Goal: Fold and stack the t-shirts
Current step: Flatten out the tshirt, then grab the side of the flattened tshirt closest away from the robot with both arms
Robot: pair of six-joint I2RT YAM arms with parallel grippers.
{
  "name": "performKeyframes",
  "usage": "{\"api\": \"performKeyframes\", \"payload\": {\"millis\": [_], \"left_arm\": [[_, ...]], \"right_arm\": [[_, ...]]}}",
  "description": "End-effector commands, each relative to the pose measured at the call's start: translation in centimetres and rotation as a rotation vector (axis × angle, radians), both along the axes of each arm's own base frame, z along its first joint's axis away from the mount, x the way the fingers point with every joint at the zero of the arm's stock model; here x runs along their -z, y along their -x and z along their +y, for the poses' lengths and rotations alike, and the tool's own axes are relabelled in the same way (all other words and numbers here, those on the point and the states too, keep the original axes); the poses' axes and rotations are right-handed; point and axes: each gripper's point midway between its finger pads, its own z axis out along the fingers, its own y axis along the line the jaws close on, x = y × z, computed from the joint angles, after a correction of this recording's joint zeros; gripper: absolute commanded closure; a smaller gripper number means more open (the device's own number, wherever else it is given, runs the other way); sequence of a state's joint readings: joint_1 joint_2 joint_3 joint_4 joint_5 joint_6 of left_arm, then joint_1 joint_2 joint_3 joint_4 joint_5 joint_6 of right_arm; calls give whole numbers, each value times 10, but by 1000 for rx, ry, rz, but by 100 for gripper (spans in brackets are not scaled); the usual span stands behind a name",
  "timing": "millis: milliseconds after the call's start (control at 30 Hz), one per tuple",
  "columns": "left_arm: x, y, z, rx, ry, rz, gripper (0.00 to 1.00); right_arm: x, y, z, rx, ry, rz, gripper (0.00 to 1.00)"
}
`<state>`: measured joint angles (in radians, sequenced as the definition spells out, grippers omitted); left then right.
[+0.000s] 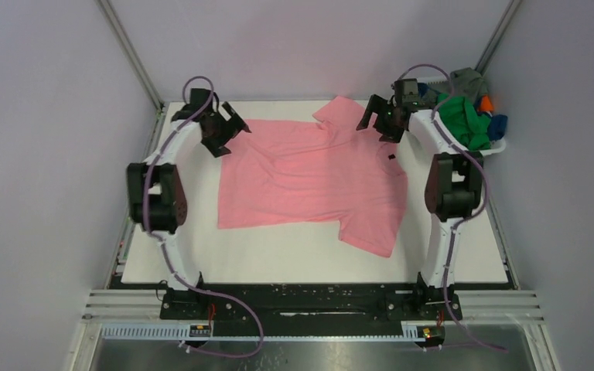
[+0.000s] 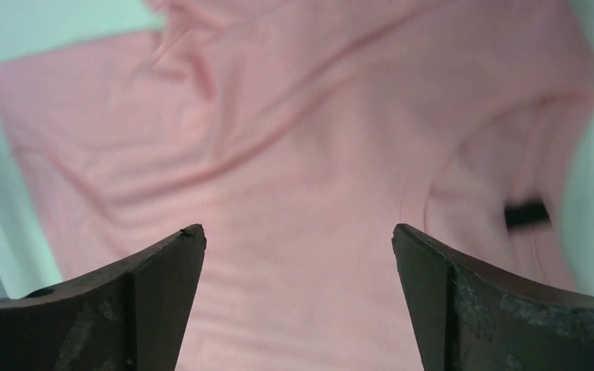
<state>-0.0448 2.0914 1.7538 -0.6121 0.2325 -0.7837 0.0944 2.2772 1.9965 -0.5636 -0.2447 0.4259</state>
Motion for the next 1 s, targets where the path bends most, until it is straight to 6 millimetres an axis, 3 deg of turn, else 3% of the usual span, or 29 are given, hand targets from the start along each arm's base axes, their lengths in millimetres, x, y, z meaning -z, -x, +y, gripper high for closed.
{"api": "performKeyframes", "payload": {"millis": [0,67,200,267,367,467,700,967], "left_arm": [[-54,74,13,-39,-107,-116,1],[-20,131,22,-68,-158,7,1],[20,220,43,-151,-232,158,1],[35,251,47,-187,-234,196,2],[53,279,53,-231,-239,229,5],[62,287,58,-271,-247,221,11],[68,263,57,-286,-241,170,28],[88,254,45,-220,-214,240,61]], "right_arm": [[-111,43,-6,-41,22,-393,0],[-101,75,-9,-62,28,-418,1],[-79,119,-14,-46,-3,-433,1],[-79,126,-20,16,-41,-421,1],[-87,132,-24,68,-70,-422,0],[-90,136,-29,99,-57,-415,0],[-85,152,-40,127,1,-359,1],[-79,169,-65,210,115,-311,1]]}}
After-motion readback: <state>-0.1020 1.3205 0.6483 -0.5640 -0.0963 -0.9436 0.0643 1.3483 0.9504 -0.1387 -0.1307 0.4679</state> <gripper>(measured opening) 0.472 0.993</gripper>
